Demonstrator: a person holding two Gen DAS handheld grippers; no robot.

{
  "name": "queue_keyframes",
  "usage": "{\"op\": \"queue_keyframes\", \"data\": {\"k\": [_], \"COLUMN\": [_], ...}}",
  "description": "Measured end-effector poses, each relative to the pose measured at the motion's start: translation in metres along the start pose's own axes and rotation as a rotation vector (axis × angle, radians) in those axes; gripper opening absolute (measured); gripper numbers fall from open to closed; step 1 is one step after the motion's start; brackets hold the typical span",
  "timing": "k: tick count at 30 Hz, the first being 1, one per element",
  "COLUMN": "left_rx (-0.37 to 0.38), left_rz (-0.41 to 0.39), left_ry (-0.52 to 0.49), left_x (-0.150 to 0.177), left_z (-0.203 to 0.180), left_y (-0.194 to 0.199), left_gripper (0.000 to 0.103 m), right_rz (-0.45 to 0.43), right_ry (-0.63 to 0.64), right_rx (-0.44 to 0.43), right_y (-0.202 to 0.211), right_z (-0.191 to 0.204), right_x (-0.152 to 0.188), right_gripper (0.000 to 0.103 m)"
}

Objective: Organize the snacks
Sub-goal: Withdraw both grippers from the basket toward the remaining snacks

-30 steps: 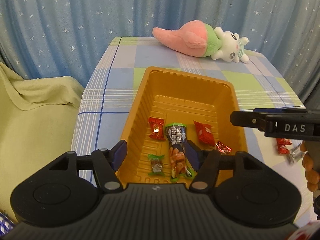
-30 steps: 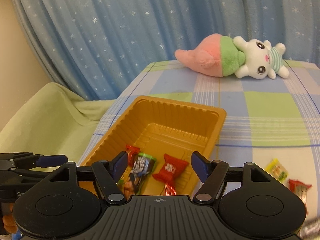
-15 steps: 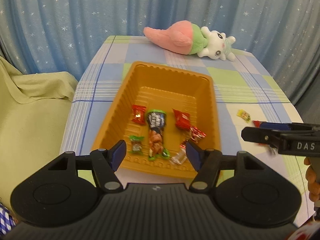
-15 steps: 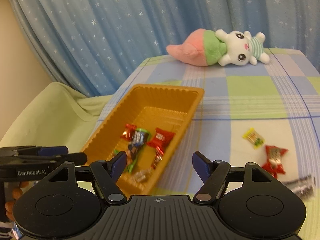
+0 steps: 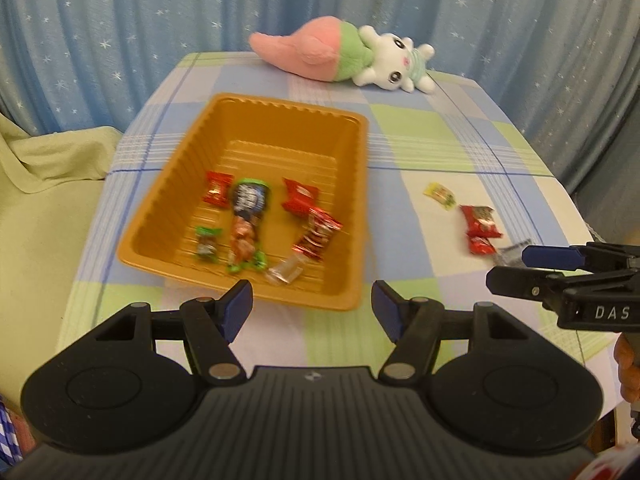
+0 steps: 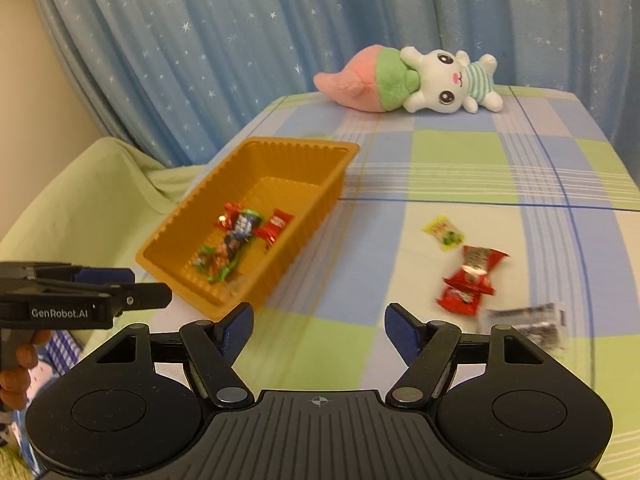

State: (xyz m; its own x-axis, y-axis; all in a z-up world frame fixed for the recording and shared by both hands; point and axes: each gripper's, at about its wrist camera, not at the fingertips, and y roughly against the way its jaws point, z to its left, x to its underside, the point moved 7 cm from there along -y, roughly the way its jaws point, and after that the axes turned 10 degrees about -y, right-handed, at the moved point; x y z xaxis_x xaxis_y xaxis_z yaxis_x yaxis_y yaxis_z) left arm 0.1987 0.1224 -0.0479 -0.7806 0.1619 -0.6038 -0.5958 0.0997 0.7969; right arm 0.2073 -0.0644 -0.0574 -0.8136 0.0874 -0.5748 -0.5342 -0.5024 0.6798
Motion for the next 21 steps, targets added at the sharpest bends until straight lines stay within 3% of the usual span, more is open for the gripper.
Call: {"op": "queue_keyframes", "data": {"k": [21], "left_rx": [0.059], "left_rz": [0.073], "left_ry": [-0.038], "left_x": [0.020], "left_z": [-0.118], "left_y": [-0.012], "left_gripper": [0.063], "right_rz": [0.060], "right_ry": [-0.005], "right_rx": [0.035], "right_y": [0.049], "right_z": [-0.086], "right_x": [0.036], "right_gripper": [0.072]}}
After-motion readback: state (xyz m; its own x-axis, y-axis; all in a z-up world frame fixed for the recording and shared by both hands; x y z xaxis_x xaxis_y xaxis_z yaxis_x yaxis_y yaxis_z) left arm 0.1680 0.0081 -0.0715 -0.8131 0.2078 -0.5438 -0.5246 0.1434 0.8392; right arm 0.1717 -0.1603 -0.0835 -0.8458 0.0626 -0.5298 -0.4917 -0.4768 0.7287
